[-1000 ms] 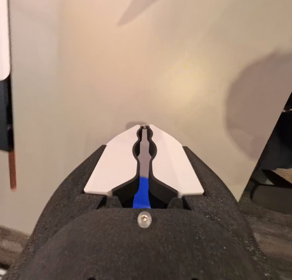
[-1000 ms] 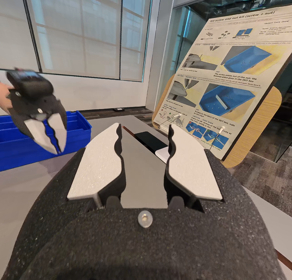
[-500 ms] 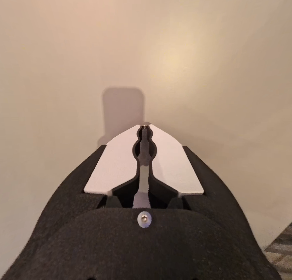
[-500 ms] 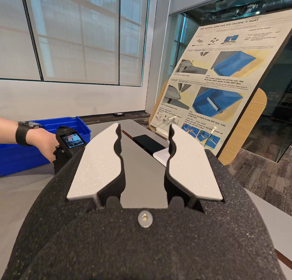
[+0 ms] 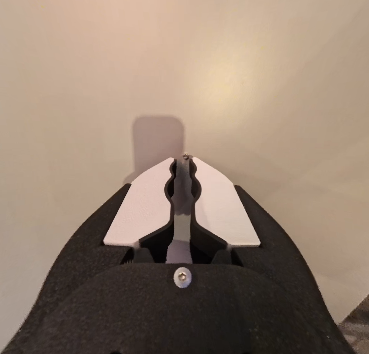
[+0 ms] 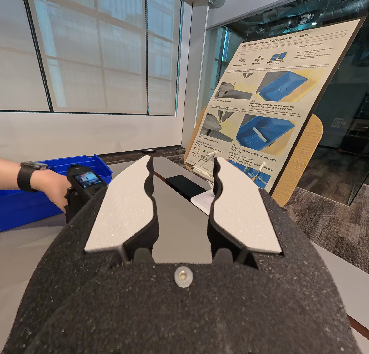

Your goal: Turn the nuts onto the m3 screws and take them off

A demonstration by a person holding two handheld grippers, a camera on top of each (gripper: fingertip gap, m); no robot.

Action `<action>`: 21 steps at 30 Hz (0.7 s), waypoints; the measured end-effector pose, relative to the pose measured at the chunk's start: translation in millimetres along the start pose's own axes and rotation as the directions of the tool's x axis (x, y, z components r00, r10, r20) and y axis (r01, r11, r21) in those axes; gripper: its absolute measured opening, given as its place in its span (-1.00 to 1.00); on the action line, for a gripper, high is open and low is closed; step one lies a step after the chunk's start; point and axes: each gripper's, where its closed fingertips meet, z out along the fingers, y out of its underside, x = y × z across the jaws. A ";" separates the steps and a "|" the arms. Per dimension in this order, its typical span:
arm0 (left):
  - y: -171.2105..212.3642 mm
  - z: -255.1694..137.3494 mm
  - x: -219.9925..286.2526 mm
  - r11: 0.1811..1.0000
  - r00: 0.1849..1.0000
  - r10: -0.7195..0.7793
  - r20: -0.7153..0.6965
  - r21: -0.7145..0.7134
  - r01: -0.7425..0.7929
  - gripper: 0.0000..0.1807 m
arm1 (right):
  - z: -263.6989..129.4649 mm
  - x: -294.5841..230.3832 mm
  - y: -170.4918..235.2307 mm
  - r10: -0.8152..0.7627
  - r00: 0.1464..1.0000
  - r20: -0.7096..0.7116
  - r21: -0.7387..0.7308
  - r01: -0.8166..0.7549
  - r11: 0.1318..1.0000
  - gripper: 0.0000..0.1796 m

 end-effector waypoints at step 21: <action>204.7 -173.5 -76.7 0.791 0.772 -0.606 0.192 0.249 0.559 -0.69 | 6.3 1.3 11.1 -0.007 1.000 -0.007 -0.038 0.007 0.999 -0.37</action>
